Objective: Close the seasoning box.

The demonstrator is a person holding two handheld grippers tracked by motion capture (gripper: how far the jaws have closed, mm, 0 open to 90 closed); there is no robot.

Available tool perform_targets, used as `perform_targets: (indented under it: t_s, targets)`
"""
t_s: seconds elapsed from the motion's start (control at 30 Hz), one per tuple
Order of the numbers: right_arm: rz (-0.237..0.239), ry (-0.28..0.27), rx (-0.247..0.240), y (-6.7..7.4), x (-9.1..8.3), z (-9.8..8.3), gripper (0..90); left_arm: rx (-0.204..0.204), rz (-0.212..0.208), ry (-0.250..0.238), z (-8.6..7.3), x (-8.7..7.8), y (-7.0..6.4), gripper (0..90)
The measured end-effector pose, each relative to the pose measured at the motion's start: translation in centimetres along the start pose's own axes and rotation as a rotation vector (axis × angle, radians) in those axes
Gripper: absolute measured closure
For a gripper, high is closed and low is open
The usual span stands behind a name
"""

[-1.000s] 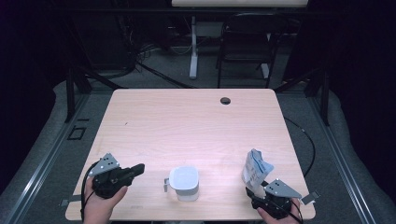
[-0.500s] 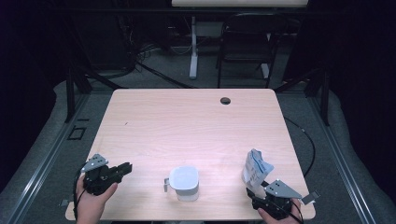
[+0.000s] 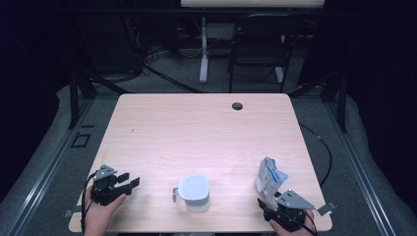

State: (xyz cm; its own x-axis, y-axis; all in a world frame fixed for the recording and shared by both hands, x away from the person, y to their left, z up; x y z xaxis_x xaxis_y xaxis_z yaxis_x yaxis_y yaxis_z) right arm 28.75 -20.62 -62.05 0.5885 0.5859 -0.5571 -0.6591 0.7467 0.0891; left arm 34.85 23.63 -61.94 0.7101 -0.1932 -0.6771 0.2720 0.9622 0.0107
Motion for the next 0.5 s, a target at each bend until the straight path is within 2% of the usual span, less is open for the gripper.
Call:
perform_targets:
  t_s: [0.13, 0.33, 0.43, 0.5]
  targets:
    - [0.003, 0.007, -0.006, 0.02, 0.07, -0.05, 41.3, 0.004, 0.009, 0.009, -0.28, 0.39, -0.12, 46.9]
    - [-0.008, -0.008, 0.007, -0.16, -0.08, -0.18, 41.0, -0.009, 0.005, 0.002, 0.30, -0.15, 0.21, 45.8]
    - [-0.002, 0.008, 0.000, -0.24, -0.11, -0.20, 40.2, -0.031, 0.006, -0.009, 0.43, -0.35, 0.42, 45.1]
    - [0.001, -0.008, 0.007, -0.23, -0.53, 0.07, 39.5, -0.036, 0.003, -0.011, 0.40, -0.44, 0.60, 44.9]
Point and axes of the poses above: each handheld gripper's, and its own axes: x roughly forward along the jaws, z roughly out of its top, y roughly to its left, the point moved 10 cm from there along x, roughly forward along the jaws, and after that the axes turned 15 degrees about z, right-handed, at the moved point
